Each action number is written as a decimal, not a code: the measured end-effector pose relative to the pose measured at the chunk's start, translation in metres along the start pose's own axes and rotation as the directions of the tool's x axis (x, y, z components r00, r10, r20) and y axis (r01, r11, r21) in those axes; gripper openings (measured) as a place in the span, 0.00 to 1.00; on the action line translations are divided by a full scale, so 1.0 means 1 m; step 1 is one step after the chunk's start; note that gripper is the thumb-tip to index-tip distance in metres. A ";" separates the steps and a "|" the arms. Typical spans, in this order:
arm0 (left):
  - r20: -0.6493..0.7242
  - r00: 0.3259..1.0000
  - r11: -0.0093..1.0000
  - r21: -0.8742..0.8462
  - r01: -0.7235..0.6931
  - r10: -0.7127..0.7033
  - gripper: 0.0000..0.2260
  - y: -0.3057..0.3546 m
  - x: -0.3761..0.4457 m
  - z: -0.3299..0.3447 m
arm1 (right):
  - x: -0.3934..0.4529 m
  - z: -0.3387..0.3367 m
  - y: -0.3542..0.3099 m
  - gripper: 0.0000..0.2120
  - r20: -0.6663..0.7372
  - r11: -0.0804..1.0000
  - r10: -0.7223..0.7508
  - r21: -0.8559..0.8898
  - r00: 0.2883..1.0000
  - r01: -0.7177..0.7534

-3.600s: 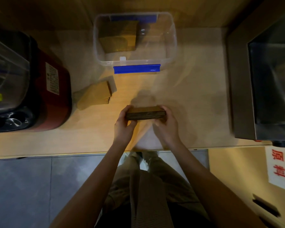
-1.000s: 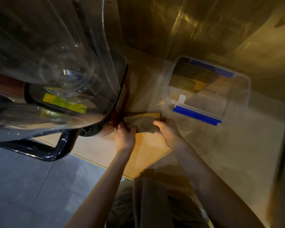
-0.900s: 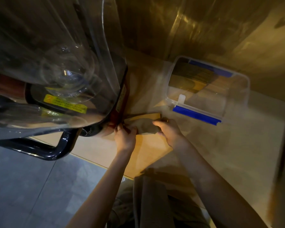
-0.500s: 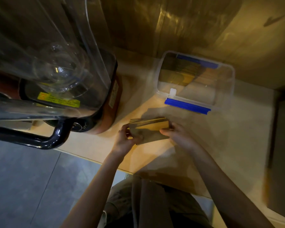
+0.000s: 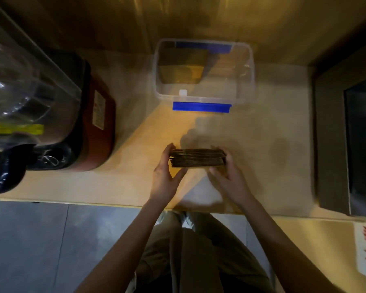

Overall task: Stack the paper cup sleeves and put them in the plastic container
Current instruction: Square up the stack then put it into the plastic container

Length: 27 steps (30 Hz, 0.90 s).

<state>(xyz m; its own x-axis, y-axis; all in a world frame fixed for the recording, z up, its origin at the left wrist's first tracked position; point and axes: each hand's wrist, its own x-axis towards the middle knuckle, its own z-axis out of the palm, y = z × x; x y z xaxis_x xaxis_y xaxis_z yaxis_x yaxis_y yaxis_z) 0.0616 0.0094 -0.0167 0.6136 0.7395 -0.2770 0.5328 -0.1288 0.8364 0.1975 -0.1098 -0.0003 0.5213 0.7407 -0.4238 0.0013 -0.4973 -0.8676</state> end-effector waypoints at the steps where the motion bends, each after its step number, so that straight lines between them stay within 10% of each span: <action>1: 0.023 1.000 1.000 0.006 0.011 -0.011 0.33 -0.001 -0.001 0.004 | -0.001 0.002 0.004 0.26 -0.016 1.000 0.014 0.013 1.000 -0.014; 10: 0.043 0.972 0.906 -0.355 0.232 -0.232 0.30 0.002 0.002 0.022 | 0.005 0.019 0.017 0.33 -0.121 0.990 0.075 0.129 0.990 -0.059; 27: 0.059 0.973 0.904 -0.363 0.228 -0.222 0.32 -0.002 0.005 0.018 | 0.013 0.017 0.019 0.30 -0.123 0.995 0.015 0.103 0.992 -0.003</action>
<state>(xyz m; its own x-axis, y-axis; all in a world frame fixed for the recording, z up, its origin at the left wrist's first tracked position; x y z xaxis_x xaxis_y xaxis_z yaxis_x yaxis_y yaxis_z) 0.0734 0.0014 -0.0283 0.5132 0.7093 -0.4832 0.4100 0.2920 0.8641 0.1894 -0.1022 -0.0270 0.6219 0.6720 -0.4021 -0.0882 -0.4501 -0.8886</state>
